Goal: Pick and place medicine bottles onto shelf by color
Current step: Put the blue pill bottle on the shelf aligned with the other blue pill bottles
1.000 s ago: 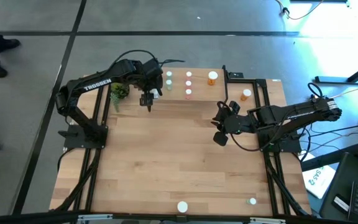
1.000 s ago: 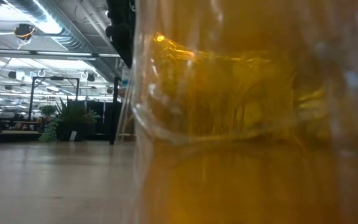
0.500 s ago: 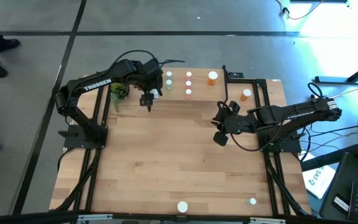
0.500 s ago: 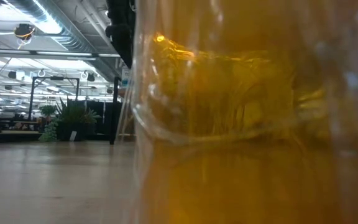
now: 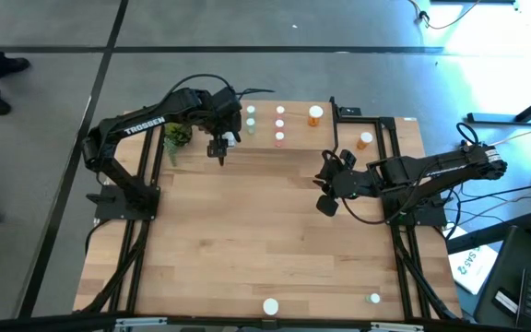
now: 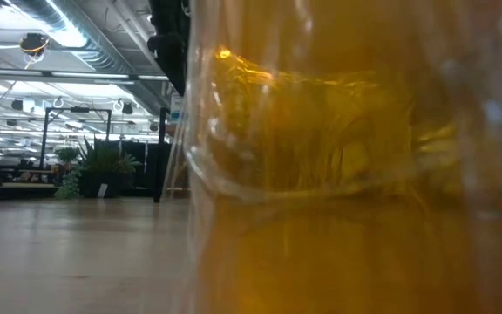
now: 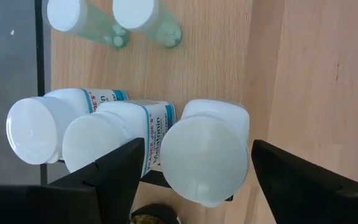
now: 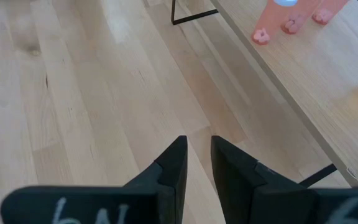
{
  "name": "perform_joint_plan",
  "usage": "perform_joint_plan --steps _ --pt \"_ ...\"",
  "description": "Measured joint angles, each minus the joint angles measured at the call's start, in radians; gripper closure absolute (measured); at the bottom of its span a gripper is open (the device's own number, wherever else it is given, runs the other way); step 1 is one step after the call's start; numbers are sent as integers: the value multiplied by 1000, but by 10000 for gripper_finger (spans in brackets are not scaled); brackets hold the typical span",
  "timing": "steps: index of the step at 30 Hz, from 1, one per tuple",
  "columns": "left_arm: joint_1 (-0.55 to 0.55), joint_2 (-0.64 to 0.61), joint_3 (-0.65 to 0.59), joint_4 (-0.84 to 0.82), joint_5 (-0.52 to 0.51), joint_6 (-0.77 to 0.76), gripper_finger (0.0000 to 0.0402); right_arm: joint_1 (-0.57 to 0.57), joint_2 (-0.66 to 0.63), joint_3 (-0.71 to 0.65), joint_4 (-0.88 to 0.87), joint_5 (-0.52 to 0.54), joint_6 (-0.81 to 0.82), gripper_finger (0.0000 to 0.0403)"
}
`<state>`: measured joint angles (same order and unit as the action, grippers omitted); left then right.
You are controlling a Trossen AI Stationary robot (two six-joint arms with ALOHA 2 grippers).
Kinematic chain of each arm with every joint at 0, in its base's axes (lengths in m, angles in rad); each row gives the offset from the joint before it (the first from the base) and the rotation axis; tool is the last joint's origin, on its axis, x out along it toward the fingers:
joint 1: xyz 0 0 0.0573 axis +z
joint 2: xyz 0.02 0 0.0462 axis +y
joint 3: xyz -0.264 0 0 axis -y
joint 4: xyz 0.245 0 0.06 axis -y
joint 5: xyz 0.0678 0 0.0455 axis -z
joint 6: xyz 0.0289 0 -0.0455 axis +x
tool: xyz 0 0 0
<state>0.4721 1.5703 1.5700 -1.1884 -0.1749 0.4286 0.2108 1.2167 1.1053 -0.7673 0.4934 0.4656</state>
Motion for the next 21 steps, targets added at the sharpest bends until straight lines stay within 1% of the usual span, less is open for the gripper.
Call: perform_joint_plan --steps 10,17,21 --pt "-8 -32 2 -9 -5 -1 111 0 0 0 0 0 0 328" --pt "-28 -50 2 -2 -47 0 111 0 0 0 0 0 -1 328" --pt "-33 -62 2 -4 -49 -1 111 0 0 0 0 0 -1 328"
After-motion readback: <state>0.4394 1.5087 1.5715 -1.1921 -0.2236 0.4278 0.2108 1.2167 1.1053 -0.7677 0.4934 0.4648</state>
